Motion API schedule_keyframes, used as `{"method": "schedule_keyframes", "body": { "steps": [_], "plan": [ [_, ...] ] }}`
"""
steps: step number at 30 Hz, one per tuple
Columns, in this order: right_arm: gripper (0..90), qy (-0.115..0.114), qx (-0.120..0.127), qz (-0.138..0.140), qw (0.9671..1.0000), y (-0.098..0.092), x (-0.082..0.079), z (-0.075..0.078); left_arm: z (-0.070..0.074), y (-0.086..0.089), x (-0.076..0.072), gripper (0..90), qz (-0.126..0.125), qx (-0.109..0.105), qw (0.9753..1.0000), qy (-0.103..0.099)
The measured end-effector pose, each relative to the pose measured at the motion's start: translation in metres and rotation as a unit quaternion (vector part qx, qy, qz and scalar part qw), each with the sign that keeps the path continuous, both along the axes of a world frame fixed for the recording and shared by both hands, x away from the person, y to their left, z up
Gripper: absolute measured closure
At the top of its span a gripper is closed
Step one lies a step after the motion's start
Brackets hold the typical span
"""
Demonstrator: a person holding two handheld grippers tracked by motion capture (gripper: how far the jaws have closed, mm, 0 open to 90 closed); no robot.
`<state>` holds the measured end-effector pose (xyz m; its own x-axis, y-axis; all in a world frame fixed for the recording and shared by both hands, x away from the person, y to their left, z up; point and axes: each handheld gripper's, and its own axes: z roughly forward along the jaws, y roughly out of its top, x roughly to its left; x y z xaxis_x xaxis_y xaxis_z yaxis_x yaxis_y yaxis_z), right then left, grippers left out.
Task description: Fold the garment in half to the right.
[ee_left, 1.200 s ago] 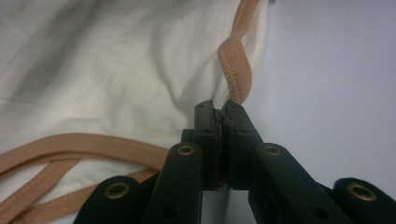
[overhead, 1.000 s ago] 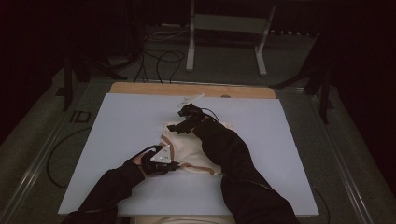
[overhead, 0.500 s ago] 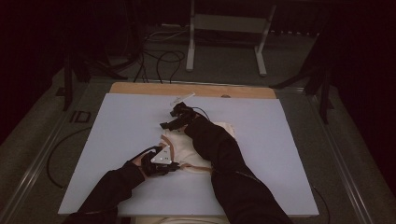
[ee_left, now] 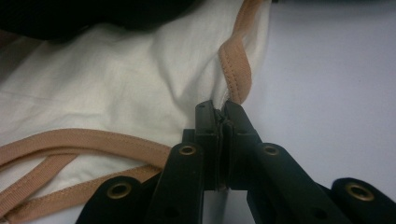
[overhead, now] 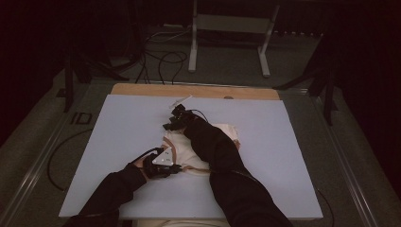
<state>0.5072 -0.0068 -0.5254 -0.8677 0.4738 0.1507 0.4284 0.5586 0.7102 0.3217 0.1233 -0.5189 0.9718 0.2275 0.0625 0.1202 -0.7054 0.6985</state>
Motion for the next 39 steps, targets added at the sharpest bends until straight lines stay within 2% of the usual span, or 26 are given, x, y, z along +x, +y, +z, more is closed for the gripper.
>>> {"method": "schedule_keyframes", "body": {
  "steps": [3, 6, 8, 10, 24, 30, 39],
  "plan": [
    [54.3, -0.001, -0.002, 0.002, 1.0000, 0.001, 0.000, -0.001, 0.000, 0.000, 0.000, 86.4, 0.000, 0.001, 1.0000, -0.001],
    [69.4, -0.004, -0.009, 0.002, 1.0000, 0.002, -0.002, 0.000, 0.000, 0.000, 0.000, 86.4, 0.000, 0.000, 1.0000, -0.001],
    [81.2, -0.015, -0.019, 0.011, 0.9997, 0.002, -0.002, 0.000, 0.000, 0.000, 0.000, 86.4, 0.000, 0.001, 1.0000, 0.000],
    [86.7, -0.014, -0.017, 0.008, 0.9997, 0.002, -0.003, 0.001, 0.001, 0.000, 0.000, 86.5, -0.001, 0.003, 1.0000, -0.002],
    [88.2, -0.024, -0.009, 0.018, 0.9995, -0.003, -0.006, 0.017, 0.006, -0.002, -0.001, 87.3, -0.001, -0.001, 1.0000, -0.003],
    [88.2, -0.028, 0.001, 0.017, 0.9995, -0.008, -0.010, 0.025, 0.010, -0.003, -0.002, 87.4, -0.007, 0.005, 0.9999, -0.011],
    [88.2, -0.036, 0.011, 0.014, 0.9992, -0.018, -0.012, 0.040, 0.012, -0.005, 0.000, 87.5, -0.017, 0.018, 0.9997, -0.007]
  ]
}}
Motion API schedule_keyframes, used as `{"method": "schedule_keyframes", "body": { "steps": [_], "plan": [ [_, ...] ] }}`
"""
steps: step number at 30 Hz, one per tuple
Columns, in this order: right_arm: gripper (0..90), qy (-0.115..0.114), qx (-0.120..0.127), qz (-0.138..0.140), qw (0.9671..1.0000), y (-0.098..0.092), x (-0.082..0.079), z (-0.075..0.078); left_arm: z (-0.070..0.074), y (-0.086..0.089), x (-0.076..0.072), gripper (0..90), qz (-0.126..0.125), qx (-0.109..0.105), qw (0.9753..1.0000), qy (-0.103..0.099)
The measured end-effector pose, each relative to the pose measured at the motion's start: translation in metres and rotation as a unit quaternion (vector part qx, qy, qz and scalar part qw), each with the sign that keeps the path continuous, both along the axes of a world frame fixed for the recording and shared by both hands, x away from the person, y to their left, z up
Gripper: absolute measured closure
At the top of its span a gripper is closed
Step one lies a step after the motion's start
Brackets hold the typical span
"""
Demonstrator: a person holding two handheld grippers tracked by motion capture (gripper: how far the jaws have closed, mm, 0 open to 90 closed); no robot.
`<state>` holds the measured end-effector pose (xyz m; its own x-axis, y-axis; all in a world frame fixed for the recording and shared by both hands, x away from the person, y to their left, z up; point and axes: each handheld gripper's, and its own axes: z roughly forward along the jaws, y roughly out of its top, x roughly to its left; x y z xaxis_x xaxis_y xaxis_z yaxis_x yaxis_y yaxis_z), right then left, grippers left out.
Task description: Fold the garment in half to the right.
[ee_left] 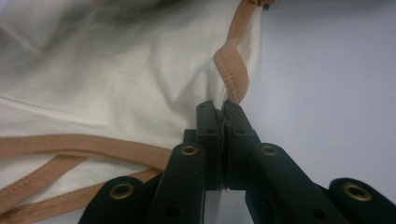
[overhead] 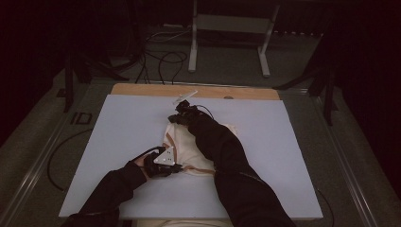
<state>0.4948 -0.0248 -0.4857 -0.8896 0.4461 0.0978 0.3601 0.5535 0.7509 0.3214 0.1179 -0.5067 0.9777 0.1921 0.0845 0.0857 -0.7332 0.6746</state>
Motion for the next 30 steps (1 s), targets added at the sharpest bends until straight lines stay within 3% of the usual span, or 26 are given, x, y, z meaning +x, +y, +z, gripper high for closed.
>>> {"method": "schedule_keyframes", "body": {
  "steps": [9, 12, 18, 30],
  "plan": [
    [88.2, -0.004, 0.004, -0.010, 0.9999, -0.010, -0.002, 0.008, 0.006, -0.002, 0.002, 87.5, -0.004, 0.004, 1.0000, -0.002],
    [88.2, -0.004, 0.000, -0.019, 0.9998, -0.012, -0.003, 0.011, 0.007, -0.003, 0.004, 87.5, -0.003, 0.002, 1.0000, 0.008],
    [88.3, -0.005, 0.009, -0.022, 0.9997, -0.018, -0.006, 0.016, 0.012, -0.007, 0.005, 87.5, -0.011, 0.011, 0.9999, 0.002],
    [88.2, -0.015, 0.018, -0.037, 0.9990, -0.046, -0.008, 0.029, 0.023, -0.023, 0.007, 87.4, -0.022, 0.016, 0.9996, -0.005]
  ]
}}
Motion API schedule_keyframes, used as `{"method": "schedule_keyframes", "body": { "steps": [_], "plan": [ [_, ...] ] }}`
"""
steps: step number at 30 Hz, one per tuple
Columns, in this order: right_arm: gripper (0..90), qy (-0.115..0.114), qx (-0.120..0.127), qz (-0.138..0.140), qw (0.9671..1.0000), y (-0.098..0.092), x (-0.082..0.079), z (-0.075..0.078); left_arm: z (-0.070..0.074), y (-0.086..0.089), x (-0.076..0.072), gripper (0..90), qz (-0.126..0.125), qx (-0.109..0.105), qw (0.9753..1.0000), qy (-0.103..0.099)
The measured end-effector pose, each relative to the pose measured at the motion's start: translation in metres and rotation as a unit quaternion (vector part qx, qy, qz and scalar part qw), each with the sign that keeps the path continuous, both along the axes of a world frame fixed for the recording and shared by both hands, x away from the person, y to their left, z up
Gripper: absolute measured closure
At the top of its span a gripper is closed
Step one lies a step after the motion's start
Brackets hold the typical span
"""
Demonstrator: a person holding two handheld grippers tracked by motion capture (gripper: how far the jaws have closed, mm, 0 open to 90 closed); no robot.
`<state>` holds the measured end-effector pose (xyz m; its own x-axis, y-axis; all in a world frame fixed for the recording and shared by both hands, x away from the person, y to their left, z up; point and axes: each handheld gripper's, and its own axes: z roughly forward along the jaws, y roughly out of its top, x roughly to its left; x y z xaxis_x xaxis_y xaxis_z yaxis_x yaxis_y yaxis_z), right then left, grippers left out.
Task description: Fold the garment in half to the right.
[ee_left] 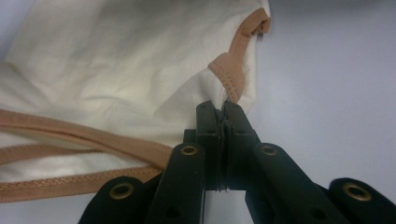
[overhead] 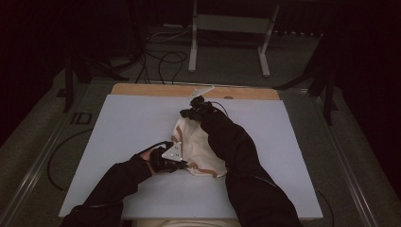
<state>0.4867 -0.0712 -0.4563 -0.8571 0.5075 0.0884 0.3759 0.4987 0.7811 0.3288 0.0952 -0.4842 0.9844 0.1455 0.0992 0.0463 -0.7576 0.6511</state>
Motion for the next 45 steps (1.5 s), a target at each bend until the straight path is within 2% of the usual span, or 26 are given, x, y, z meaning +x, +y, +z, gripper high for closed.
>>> {"method": "schedule_keyframes", "body": {
  "steps": [8, 15, 26, 45],
  "plan": [
    [88.2, -0.004, 0.003, -0.013, 0.9999, -0.022, -0.001, 0.008, 0.008, -0.009, 0.002, 87.4, -0.013, 0.007, 0.9999, -0.008],
    [88.2, -0.010, 0.011, -0.020, 0.9997, -0.035, -0.002, 0.014, 0.015, -0.017, 0.003, 87.4, -0.020, 0.005, 0.9997, -0.013],
    [88.2, -0.013, 0.017, -0.031, 0.9993, -0.049, -0.004, 0.019, 0.021, -0.026, 0.004, 87.4, -0.030, 0.009, 0.9994, -0.018],
    [88.2, -0.012, 0.030, -0.052, 0.9981, -0.083, -0.009, 0.020, 0.027, -0.044, 0.008, 87.3, -0.047, 0.016, 0.9987, -0.013]
  ]
}}
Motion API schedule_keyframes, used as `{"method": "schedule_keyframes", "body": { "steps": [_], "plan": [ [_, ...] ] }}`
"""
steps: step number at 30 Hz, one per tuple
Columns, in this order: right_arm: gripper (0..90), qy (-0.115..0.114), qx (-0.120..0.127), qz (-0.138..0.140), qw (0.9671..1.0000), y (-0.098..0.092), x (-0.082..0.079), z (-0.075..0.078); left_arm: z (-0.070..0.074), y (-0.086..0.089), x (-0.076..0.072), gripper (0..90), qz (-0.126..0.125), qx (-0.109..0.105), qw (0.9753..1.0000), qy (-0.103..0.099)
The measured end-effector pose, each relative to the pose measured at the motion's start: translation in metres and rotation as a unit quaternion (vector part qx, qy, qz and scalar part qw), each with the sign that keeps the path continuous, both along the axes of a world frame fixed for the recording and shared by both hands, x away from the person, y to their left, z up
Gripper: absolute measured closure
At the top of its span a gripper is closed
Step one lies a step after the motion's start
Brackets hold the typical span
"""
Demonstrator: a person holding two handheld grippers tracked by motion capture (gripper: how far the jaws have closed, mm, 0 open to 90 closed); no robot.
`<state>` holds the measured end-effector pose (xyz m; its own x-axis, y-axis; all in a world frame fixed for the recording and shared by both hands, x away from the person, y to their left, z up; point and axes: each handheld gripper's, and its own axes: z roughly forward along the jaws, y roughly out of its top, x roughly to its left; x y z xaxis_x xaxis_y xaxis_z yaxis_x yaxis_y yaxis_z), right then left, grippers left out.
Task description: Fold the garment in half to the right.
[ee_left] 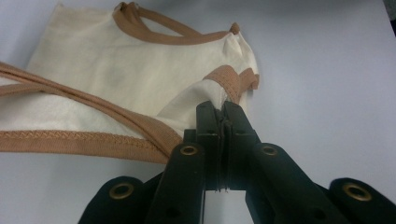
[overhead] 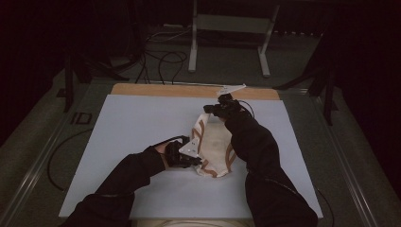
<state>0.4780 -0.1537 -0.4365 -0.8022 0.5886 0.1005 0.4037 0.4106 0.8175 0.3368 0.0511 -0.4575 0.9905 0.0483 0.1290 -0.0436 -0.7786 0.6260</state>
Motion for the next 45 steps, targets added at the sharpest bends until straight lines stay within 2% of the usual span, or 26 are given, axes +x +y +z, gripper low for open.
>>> {"method": "schedule_keyframes", "body": {
  "steps": [24, 37, 45],
  "plan": [
    [88.1, 0.000, 0.005, -0.025, 0.9997, -0.038, -0.005, -0.003, 0.000, -0.032, 0.010, 87.2, -0.026, 0.013, 0.9995, 0.014],
    [88.1, 0.007, 0.003, -0.040, 0.9992, -0.059, -0.008, -0.015, -0.003, -0.049, 0.013, 87.2, -0.034, 0.021, 0.9990, 0.023],
    [88.1, 0.011, 0.006, -0.048, 0.9988, -0.070, -0.008, -0.024, -0.012, -0.061, 0.015, 87.1, -0.038, 0.024, 0.9985, 0.030]
  ]
}}
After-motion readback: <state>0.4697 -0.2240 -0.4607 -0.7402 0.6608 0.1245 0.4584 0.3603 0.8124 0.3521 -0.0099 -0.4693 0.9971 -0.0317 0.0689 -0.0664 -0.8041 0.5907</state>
